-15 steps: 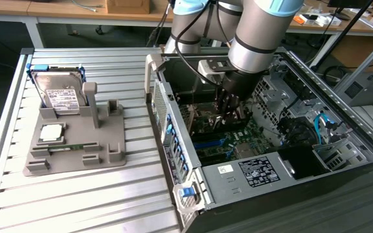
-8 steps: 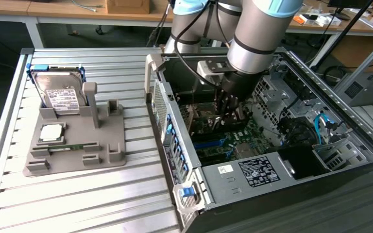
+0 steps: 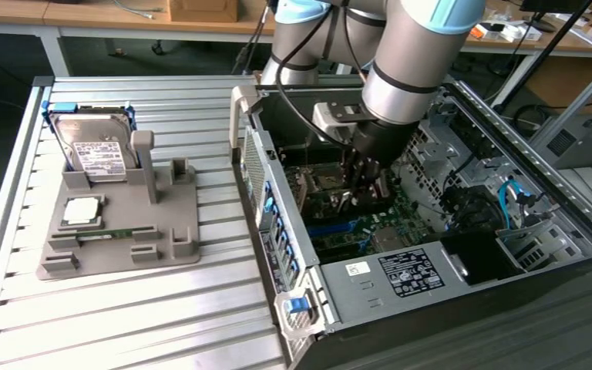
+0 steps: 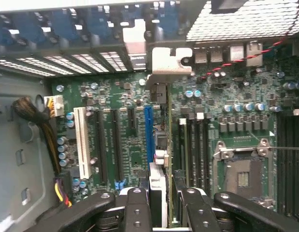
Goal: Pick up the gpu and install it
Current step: 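Insert the gpu into the slot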
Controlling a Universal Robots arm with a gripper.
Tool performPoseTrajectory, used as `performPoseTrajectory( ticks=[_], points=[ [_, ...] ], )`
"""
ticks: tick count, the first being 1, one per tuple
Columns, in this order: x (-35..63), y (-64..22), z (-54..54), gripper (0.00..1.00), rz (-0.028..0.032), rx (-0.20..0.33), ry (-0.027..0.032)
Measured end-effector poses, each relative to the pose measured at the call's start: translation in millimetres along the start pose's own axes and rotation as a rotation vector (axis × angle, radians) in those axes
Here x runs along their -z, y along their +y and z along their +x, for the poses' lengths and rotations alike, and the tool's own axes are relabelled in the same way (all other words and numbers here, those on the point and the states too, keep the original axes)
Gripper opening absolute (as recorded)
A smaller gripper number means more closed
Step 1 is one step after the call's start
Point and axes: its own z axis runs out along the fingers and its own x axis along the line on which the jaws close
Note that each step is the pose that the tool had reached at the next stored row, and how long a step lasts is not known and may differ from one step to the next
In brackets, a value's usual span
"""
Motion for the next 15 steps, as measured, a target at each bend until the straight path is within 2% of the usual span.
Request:
performPoseTrajectory(
  ticks=[3,15],
  points=[
    [-0.4,0.0,6.9,0.3,0.0,0.0,0.0],
    [-0.4,11.4,8.3,0.3,0.0001,0.0,-0.0002]
  ],
)
